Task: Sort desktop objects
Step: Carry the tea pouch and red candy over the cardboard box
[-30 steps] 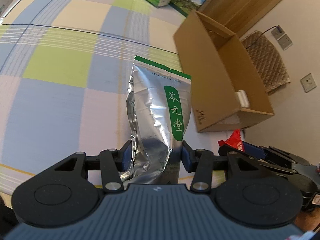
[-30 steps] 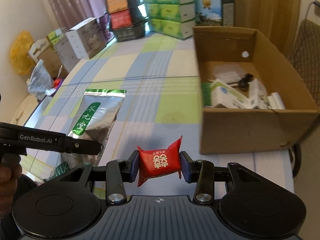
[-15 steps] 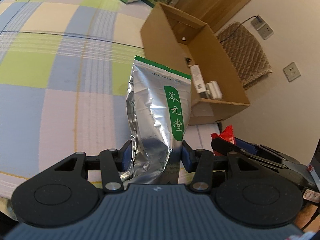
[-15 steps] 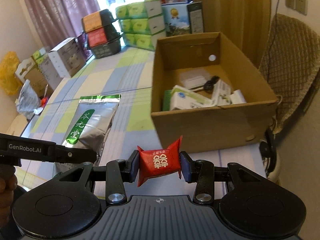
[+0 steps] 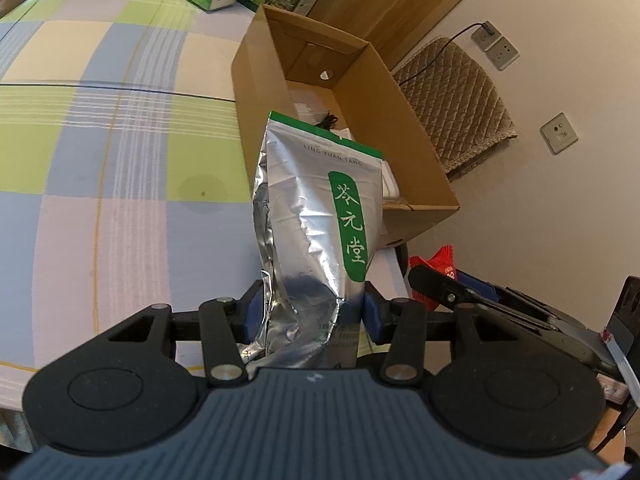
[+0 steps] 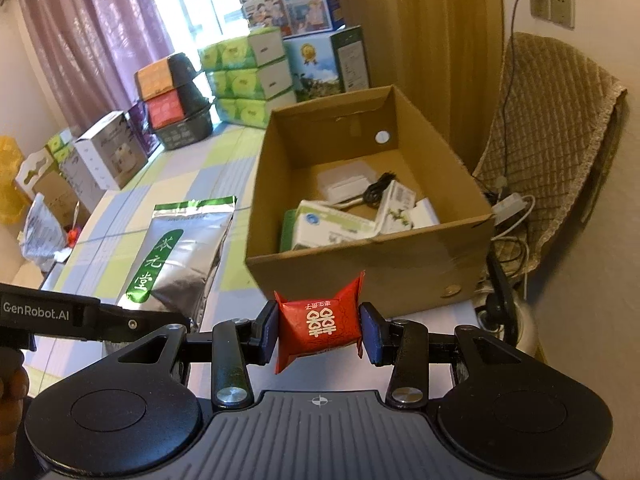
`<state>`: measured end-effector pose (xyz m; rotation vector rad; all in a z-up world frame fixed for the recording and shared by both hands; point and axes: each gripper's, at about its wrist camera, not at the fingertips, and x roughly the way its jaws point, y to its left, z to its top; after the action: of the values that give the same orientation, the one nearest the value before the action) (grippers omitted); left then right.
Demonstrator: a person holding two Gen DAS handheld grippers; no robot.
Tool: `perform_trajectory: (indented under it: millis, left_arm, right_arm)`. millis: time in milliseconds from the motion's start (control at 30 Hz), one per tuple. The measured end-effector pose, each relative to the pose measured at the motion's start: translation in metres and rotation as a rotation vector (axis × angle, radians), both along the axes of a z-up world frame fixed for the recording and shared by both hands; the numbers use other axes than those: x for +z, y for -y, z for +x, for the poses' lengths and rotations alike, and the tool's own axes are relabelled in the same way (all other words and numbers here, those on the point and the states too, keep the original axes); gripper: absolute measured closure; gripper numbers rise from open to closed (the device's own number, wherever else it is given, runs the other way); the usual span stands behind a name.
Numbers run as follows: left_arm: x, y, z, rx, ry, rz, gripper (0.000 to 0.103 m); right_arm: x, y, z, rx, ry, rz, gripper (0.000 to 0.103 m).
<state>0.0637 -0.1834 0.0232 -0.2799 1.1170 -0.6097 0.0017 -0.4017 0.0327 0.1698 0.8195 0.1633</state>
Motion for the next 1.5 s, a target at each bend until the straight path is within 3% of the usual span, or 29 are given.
perform_trajectory:
  millis: [733,1500]
  left_arm:
    - [0.008,0.037,0.013,0.017,0.002,-0.03,0.06]
    - [0.005,0.073,0.051,0.034,0.01,-0.035,0.06]
  right_arm:
    - [0.006,0.029,0.01,-0.047,0.027,-0.001,0.063]
    - [0.008,0.047,0.059,-0.041,0.04,-0.025,0.063]
